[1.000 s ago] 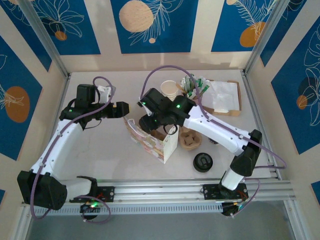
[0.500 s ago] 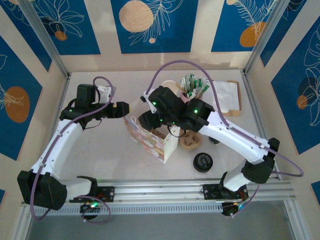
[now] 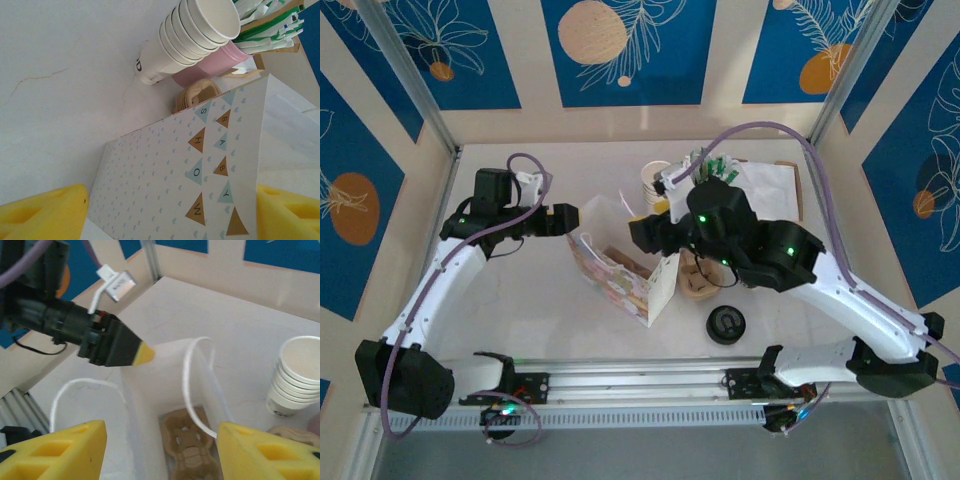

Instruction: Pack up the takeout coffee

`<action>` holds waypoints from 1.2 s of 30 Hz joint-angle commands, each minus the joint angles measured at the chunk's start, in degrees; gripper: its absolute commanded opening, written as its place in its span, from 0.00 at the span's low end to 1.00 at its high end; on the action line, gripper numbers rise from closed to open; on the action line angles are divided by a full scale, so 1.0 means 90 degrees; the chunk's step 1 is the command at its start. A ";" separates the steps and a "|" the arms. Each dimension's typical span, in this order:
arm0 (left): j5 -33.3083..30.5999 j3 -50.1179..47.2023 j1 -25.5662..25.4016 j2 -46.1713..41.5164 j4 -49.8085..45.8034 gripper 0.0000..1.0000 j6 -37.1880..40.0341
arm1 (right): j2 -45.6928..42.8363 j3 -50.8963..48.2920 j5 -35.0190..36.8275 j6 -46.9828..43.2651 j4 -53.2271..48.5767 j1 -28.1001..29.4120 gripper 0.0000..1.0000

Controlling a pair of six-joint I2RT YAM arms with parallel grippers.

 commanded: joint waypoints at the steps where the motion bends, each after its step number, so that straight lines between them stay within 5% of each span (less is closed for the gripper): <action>1: 0.0027 -0.0055 -0.0093 0.0008 -0.0057 0.79 -0.0028 | -0.0388 -0.0478 0.0312 0.0212 0.0182 -0.0404 0.62; 8: 0.0046 -0.0095 -0.0114 -0.0010 0.0028 0.80 -0.0075 | -0.1256 -0.1602 -0.0231 0.1183 -0.0273 -0.1978 0.62; 16: 0.0036 -0.0085 -0.0124 0.0001 0.0023 0.80 -0.0078 | -0.2093 -0.2751 0.0083 0.2801 -0.1162 -0.3701 0.57; 29: -0.0052 -0.0094 -0.0180 -0.0012 -0.0007 0.80 -0.0077 | -0.1148 -0.3404 -0.0277 0.3972 -0.2009 -0.5348 0.66; 36: -0.0053 -0.0085 -0.0190 -0.0007 -0.0016 0.80 -0.0068 | -0.1174 -0.3686 -0.0638 0.3956 -0.1386 -0.5838 0.92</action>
